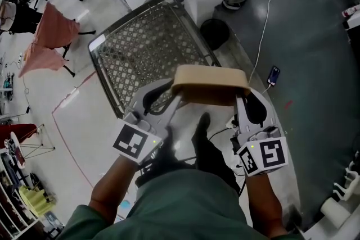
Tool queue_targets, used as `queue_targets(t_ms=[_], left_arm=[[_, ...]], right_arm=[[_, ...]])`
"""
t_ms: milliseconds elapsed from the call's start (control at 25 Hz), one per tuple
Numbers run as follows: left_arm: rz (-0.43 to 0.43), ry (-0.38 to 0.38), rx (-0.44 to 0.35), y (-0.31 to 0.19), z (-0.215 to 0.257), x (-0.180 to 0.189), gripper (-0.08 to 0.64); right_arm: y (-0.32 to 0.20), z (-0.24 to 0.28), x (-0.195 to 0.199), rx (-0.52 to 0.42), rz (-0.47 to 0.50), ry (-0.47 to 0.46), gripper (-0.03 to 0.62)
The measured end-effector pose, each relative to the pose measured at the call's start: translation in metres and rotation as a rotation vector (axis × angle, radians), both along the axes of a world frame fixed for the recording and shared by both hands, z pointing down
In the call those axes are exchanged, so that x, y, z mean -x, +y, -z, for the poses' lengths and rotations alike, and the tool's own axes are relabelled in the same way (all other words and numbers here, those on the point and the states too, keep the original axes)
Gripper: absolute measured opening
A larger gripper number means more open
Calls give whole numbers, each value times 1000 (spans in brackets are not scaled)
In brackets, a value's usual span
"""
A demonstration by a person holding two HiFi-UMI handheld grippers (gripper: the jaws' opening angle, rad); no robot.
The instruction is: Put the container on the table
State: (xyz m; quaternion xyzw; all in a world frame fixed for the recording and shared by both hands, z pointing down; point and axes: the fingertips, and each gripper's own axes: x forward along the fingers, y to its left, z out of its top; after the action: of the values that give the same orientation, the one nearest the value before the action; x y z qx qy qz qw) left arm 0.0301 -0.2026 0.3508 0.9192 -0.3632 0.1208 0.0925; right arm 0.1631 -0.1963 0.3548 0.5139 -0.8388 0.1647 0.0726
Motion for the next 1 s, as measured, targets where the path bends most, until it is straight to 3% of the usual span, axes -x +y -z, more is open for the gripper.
queue_targets(t_ms=[1000], left_arm=[[-3, -28, 60, -28, -44, 9, 80]], right_arm=[[-27, -43, 9, 64, -10, -1, 55]])
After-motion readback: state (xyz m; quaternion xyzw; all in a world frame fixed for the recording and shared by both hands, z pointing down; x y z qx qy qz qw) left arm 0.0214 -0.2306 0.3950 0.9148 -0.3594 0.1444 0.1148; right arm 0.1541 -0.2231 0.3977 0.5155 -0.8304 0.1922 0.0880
